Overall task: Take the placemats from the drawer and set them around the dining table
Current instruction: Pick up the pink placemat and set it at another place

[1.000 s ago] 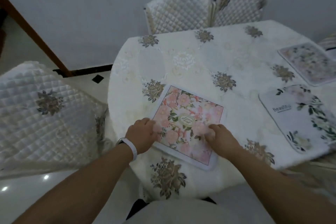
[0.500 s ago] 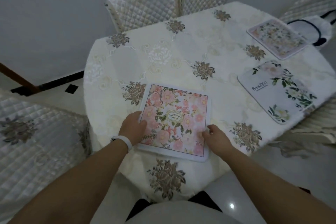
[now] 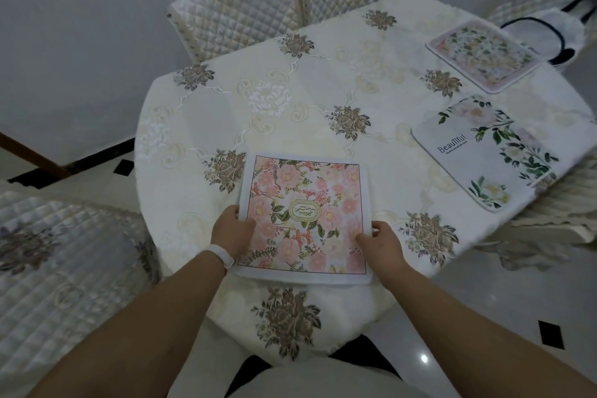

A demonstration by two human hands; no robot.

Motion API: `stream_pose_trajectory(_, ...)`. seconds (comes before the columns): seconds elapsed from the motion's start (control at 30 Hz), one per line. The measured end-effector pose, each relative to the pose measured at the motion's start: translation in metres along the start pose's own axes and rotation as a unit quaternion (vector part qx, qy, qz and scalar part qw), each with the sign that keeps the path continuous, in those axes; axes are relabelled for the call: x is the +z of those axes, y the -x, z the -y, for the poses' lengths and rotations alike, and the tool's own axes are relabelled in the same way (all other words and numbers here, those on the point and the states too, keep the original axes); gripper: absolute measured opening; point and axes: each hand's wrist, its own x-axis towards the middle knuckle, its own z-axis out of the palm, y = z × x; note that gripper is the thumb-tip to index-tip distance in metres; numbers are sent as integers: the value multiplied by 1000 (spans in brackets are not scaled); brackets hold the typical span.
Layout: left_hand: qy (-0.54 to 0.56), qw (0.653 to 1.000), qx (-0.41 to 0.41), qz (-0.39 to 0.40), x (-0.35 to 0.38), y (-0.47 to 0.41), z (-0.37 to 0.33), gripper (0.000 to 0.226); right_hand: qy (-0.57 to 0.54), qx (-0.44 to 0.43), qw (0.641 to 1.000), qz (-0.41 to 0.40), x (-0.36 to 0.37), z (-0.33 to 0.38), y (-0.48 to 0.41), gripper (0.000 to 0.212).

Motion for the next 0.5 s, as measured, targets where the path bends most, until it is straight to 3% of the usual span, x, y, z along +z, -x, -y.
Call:
stream_pose_trajectory(0.17, 47, 999, -5, 25, 8, 12, 3, 18, 0, 4, 1000, -3, -9, -8, 0, 17)
stream_pose_trajectory(0.5, 78, 995, 56, 14, -2, 34, 1, 10, 46, -66, 997, 8, -17, 7, 3, 9)
